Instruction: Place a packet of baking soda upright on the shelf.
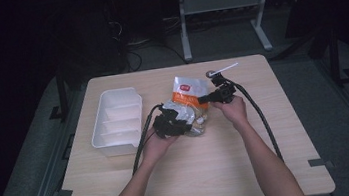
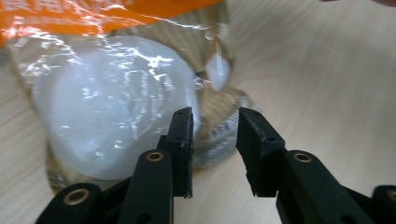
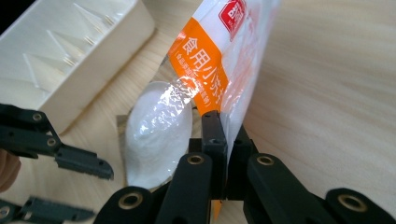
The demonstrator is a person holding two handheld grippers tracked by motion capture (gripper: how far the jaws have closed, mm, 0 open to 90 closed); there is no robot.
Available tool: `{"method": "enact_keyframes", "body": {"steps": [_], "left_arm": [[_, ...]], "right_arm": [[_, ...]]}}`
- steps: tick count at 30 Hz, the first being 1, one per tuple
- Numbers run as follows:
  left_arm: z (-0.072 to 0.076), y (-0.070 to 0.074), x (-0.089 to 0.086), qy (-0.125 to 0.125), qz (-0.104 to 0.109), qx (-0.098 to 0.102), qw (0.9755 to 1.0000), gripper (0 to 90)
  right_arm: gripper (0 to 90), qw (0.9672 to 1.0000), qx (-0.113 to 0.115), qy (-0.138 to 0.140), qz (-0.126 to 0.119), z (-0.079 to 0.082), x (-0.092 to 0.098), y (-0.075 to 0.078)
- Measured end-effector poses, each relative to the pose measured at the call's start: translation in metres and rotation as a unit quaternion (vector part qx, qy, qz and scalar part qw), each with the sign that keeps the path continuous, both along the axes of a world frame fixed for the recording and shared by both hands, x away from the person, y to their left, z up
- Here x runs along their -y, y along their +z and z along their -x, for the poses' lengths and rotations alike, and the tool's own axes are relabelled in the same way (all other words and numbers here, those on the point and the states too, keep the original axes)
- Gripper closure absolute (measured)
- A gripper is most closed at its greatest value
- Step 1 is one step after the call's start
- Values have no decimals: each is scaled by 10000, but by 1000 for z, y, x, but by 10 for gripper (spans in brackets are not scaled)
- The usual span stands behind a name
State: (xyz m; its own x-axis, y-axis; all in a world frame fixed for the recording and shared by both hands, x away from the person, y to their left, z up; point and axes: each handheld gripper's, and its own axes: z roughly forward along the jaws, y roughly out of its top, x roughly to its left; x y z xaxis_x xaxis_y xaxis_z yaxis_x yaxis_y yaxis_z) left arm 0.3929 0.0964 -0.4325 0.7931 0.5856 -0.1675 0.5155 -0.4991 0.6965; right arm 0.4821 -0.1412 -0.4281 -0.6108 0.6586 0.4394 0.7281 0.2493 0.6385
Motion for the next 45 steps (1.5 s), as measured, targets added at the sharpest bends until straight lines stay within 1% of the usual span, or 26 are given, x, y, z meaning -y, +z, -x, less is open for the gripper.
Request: {"method": "enact_keyframes", "body": {"steps": [3,5,7,10,11,14,15,17,18,19,20,22,23,24,25,26,27,29,30,32,34,38,39,42,44,45], "left_arm": [[10,1,-2,-77,98,81,9999,631],[16,2,-1,-158,29,172,9997,613],[22,4,-2,-220,27,231,9995,602],[32,6,-5,-269,134,350,9989,593],[34,6,-6,-277,169,373,9988,591],[44,5,-8,-325,149,443,9984,578],[46,5,-9,-348,134,468,9982,575],[51,6,-12,-359,139,517,9979,567],[53,6,-13,-378,132,508,9979,564],[56,7,-14,-381,150,520,9978,552],[58,8,-16,-393,148,550,9976,552],[63,11,-19,-409,180,590,9973,546],[65,12,-20,-423,179,618,9970,543],[68,13,-22,-438,192,654,9967,543],[71,14,-23,-442,203,674,9965,532],[74,15,-25,-443,229,694,9963,532],[76,15,-26,-447,255,697,9962,525],[83,13,-30,-502,321,666,9960,506],[86,12,-32,-521,314,688,9958,503],[91,11,-34,-580,238,686,9957,496],[95,11,-37,-594,207,699,9956,488],[104,10,-43,-608,256,668,9956,458],[107,10,-43,-612,340,639,9955,442],[116,8,-45,-690,443,649,9945,428],[118,6,-45,-725,466,621,9943,411],[120,5,-45,-741,447,623,9943,402]], "right_arm": [[894,9999,150,77,28,5,-3,9],[894,9997,226,122,7,7,-3,13],[895,9994,307,176,-37,11,-4,19],[895,9987,430,259,-9,16,-5,27],[896,9986,457,272,-34,18,-5,29],[896,9977,571,364,-51,23,-6,36],[896,9971,641,414,-32,24,-7,38],[896,9962,713,504,18,30,-10,45],[896,9960,728,525,26,31,-11,47],[897,9947,825,606,78,35,-13,52],[897,9947,825,606,78,35,-13,52],[897,9932,921,703,133,39,-15,57],[898,9915,1019,786,179,44,-17,63],[898,9915,1019,786,179,44,-17,63],[898,9900,1105,843,248,48,-19,69],[898,9900,1105,843,248,48,-19,69],[898,9887,1170,879,320,50,-20,71],[898,9872,1238,918,402,54,-20,75],[899,9863,1283,933,452,56,-20,78],[899,9851,1347,947,488,59,-19,82],[899,9840,1407,957,522,62,-18,85],[899,9830,1464,913,621,65,-16,90],[899,9823,1504,900,657,66,-15,92],[899,9824,1519,874,650,67,-14,95],[899,9821,1542,873,632,67,-14,98],[899,9827,1506,874,630,67,-14,100]]}}
